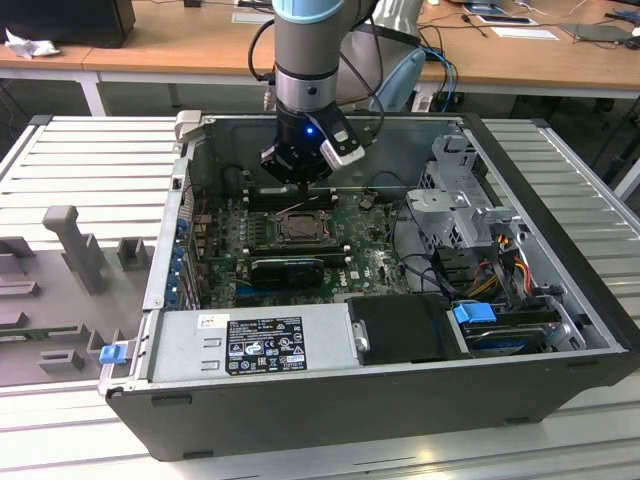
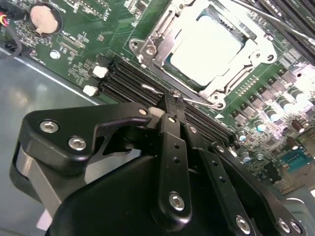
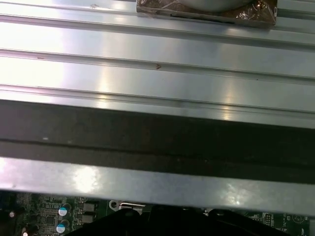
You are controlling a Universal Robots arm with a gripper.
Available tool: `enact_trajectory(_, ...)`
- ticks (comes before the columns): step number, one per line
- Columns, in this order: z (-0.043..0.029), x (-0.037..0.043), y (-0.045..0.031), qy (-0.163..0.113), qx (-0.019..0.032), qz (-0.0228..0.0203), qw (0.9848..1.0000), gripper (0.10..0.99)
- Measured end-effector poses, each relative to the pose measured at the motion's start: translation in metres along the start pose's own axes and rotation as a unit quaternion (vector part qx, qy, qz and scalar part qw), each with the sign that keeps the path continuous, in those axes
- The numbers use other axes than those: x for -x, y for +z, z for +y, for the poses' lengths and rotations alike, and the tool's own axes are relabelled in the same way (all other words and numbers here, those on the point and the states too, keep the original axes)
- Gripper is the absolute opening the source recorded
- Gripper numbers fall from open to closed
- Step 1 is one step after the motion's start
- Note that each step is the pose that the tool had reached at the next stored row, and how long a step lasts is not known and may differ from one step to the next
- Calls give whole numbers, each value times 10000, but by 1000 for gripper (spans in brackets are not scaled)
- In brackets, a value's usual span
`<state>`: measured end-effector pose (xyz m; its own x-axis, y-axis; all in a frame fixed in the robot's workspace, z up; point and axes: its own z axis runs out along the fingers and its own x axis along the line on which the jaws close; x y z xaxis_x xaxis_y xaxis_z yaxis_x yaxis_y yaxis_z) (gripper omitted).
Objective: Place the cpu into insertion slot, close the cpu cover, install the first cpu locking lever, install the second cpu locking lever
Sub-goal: 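Install the first cpu locking lever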
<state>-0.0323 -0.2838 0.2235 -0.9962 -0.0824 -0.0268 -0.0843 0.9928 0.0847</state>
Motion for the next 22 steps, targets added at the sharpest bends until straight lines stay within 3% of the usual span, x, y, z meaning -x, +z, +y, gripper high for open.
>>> enact_trajectory(5, -3, 51, 15, 0, 0, 0, 10000, 106)
enact_trajectory(22, -20, 103, 92, 9, 0, -1, 10000, 106)
